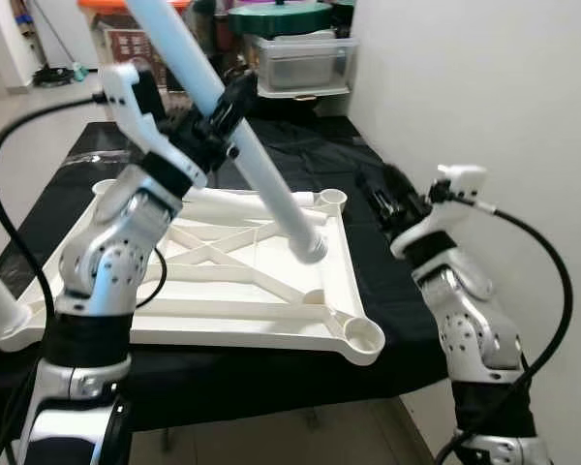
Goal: Building children table
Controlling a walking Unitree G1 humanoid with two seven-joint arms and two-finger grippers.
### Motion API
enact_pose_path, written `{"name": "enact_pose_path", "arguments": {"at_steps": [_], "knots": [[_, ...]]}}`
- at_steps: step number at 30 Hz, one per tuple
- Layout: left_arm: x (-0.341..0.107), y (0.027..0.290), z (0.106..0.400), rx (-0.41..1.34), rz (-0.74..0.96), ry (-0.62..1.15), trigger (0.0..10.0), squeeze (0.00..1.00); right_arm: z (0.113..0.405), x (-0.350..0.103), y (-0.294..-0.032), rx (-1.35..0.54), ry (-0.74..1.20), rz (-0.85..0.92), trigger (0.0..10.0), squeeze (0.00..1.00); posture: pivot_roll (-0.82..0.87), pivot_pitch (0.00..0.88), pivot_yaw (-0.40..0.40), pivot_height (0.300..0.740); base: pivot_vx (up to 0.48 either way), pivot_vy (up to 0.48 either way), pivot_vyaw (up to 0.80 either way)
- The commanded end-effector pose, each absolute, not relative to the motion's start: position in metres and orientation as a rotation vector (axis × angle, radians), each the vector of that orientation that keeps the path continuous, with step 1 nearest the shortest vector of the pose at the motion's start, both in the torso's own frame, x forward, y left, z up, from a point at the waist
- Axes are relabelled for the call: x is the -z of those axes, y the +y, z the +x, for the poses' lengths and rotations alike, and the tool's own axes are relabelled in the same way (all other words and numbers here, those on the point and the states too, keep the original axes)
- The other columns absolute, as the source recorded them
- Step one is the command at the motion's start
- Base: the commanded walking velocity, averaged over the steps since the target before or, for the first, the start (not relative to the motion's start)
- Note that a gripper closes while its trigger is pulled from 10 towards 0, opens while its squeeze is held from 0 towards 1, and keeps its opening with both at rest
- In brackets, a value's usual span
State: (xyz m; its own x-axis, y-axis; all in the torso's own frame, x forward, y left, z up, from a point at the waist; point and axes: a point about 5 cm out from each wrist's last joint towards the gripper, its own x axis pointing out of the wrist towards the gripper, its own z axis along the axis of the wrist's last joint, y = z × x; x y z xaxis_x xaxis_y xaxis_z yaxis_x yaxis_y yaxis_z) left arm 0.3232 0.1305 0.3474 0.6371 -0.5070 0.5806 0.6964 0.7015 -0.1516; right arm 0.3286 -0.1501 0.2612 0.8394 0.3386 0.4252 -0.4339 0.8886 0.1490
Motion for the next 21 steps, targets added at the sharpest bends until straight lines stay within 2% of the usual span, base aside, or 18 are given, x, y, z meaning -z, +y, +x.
{"name": "enact_pose_path", "arguments": {"at_steps": [1, 18, 21], "knots": [[-0.35, 0.131, 0.325, 0.704, -0.366, -0.547, 10.0, 0.0, 0.327, -0.264, -0.147, -0.416, -0.42, 0.219, 10.0, 0.0, 0.02, 0.0, -0.021, 0.74, 0.0, 0.0, -0.77], [-0.337, 0.13, 0.334, 0.688, -0.308, -0.509, 10.0, 0.0, 0.322, -0.265, -0.135, -0.449, -0.445, 0.116, 10.0, 0.0, 0.02, 0.0, -0.019, 0.74, 0.0, 0.0, -0.77], [-0.335, 0.13, 0.336, 0.687, -0.299, -0.506, 10.0, 0.0, 0.322, -0.266, -0.135, -0.472, -0.439, 0.1, 10.0, 0.0, 0.02, 0.0, -0.017, 0.74, 0.0, 0.0, -0.18]]}}
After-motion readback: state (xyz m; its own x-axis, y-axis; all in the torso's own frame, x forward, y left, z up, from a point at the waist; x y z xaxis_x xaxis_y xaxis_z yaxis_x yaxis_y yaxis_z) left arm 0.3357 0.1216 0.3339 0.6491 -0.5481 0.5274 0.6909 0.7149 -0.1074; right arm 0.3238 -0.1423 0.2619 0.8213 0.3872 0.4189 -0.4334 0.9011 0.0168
